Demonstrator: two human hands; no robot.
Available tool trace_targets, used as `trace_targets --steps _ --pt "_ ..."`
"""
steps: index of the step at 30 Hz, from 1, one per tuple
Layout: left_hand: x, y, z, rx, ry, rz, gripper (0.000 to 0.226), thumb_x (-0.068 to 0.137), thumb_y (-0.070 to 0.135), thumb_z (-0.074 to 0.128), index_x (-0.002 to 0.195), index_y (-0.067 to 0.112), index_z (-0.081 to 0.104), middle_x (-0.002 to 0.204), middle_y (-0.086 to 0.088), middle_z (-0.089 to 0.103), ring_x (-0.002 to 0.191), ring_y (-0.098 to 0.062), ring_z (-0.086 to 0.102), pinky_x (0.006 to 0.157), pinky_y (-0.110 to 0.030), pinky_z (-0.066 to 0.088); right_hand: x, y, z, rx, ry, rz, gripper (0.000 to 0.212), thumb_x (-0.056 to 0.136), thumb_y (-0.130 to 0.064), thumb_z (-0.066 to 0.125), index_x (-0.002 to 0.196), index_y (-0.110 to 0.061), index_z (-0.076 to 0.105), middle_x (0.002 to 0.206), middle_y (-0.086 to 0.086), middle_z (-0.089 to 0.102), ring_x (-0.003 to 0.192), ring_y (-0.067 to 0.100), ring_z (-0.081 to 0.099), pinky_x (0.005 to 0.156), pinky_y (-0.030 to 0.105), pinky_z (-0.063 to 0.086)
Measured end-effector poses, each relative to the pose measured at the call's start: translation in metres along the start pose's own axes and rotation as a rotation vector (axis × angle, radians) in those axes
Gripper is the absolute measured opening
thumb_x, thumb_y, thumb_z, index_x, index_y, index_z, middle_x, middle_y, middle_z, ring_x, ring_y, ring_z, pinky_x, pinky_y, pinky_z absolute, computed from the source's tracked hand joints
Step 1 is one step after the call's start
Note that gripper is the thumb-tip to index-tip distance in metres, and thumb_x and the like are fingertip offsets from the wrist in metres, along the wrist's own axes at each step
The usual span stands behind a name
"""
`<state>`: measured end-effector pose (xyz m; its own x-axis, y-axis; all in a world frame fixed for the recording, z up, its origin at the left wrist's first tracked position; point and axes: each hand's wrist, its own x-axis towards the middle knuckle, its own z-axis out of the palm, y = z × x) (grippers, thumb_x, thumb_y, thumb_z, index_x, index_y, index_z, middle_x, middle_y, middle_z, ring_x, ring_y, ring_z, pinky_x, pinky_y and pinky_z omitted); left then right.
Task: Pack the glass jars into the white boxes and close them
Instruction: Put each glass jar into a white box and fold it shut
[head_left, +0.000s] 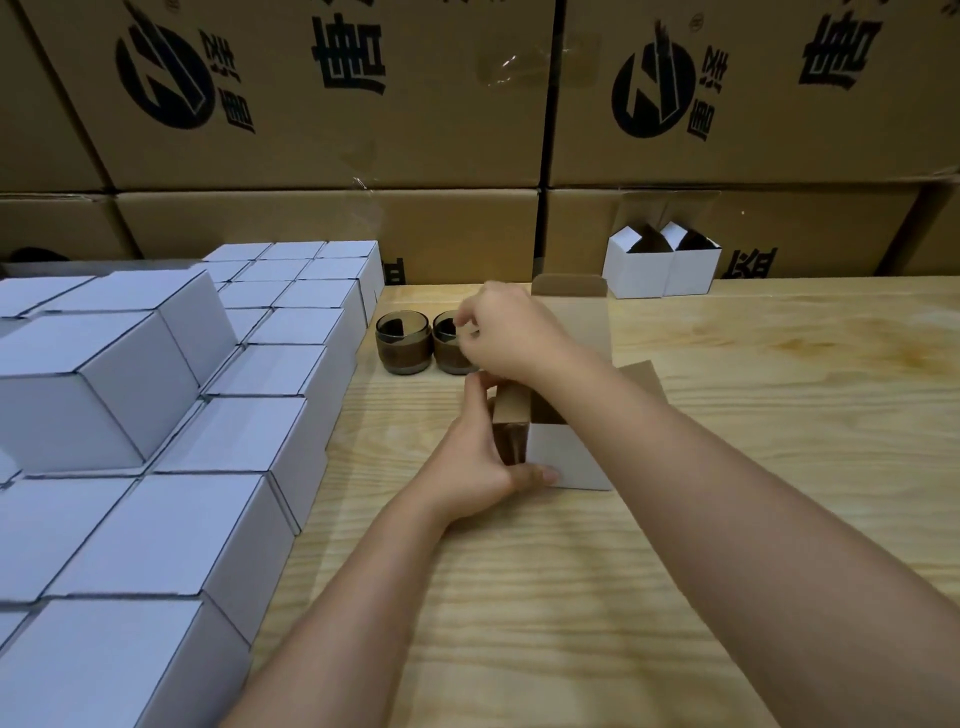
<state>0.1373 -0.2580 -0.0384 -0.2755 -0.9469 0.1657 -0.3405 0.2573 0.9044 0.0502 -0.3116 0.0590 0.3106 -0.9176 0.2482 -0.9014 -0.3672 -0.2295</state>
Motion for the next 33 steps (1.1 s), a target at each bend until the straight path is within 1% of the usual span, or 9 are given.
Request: trace_targets --steps 3,5,11,15,18,22,24,28,33 --pt "0.001 -0.001 -0.001 -0.001 -0.013 0.011 0.091 0.051 0.040 0.085 0.118 0.047 0.023 0.120 0.021 0.050 0.112 -0.001 0.055 0.094 -0.030 0.047 0.019 0.002 0.014 -0.134 -0.205 0.083 0.043 0.091 -0.020 0.048 0.133 -0.018 0.053 0.135 0.013 0.042 0.127 0.032 0.033 0.100 0.041 0.035" --pt "0.002 -0.004 -0.001 -0.009 -0.013 0.013 0.093 0.054 0.033 0.086 0.122 0.041 0.023 0.123 0.017 0.050 0.115 -0.003 0.053 0.096 -0.030 0.046 0.024 0.003 0.019 -0.153 -0.242 0.096 0.045 0.089 -0.020 0.046 0.134 -0.019 0.051 0.135 0.013 0.042 0.126 0.033 0.031 0.099 0.041 0.033" --pt "0.003 -0.005 -0.001 0.010 -0.016 0.014 0.094 0.056 0.034 0.086 0.124 0.039 0.021 0.127 0.014 0.047 0.120 -0.008 0.049 0.101 -0.032 0.043 0.025 0.007 0.025 -0.052 -0.135 0.132 0.030 0.086 -0.035 0.062 0.109 -0.017 0.066 0.118 0.008 0.053 0.117 0.027 0.041 0.089 0.035 0.040" --pt "0.003 -0.004 -0.001 0.023 -0.011 0.008 0.096 0.054 0.037 0.085 0.124 0.043 0.020 0.130 0.012 0.045 0.123 -0.011 0.048 0.101 -0.033 0.043 0.026 0.009 0.026 0.066 -0.172 0.158 0.033 0.081 -0.042 0.070 0.095 -0.013 0.069 0.094 0.005 0.066 0.096 0.022 0.057 0.070 0.029 0.046" --pt "0.003 -0.004 -0.002 0.029 -0.010 0.018 0.093 0.058 0.033 0.088 0.122 0.041 0.021 0.126 0.018 0.043 0.122 -0.010 0.047 0.099 -0.030 0.041 0.026 0.010 0.023 0.159 -0.168 0.140 0.031 0.079 -0.040 0.074 0.086 -0.010 0.071 0.083 0.003 0.066 0.081 0.018 0.058 0.060 0.026 0.043" --pt "0.001 -0.003 -0.003 0.021 -0.031 0.002 0.091 0.059 0.029 0.088 0.119 0.048 0.022 0.123 0.020 0.043 0.116 -0.012 0.054 0.097 -0.033 0.046 0.016 0.013 0.002 0.554 -0.032 0.144 0.020 0.080 -0.034 0.073 0.077 -0.015 0.068 0.082 -0.001 0.066 0.085 0.010 0.061 0.075 0.028 0.050" --pt "0.001 -0.003 -0.003 0.005 -0.040 -0.017 0.091 0.061 0.026 0.088 0.117 0.051 0.022 0.117 0.021 0.047 0.107 -0.006 0.057 0.091 -0.027 0.048 0.005 0.015 -0.020 0.692 0.044 0.103 0.020 0.081 -0.034 0.072 0.077 -0.015 0.067 0.084 -0.003 0.067 0.089 0.008 0.060 0.080 0.029 0.047" --pt "0.000 -0.002 -0.004 -0.018 -0.046 -0.039 0.091 0.064 0.023 0.088 0.119 0.051 0.021 0.113 0.022 0.048 0.102 0.001 0.055 0.081 -0.015 0.044 -0.025 0.027 -0.061 0.727 0.121 0.032 0.022 0.079 -0.037 0.073 0.069 -0.019 0.064 0.080 -0.004 0.067 0.084 0.006 0.060 0.078 0.026 0.048" --pt "-0.001 -0.003 -0.004 -0.011 -0.037 -0.043 0.092 0.063 0.024 0.089 0.120 0.050 0.021 0.119 0.014 0.051 0.107 -0.005 0.055 0.088 -0.023 0.046 -0.064 0.056 -0.070 0.644 0.072 0.119 0.028 0.071 -0.040 0.077 0.067 -0.015 0.067 0.072 -0.005 0.065 0.078 0.005 0.059 0.071 0.027 0.046"
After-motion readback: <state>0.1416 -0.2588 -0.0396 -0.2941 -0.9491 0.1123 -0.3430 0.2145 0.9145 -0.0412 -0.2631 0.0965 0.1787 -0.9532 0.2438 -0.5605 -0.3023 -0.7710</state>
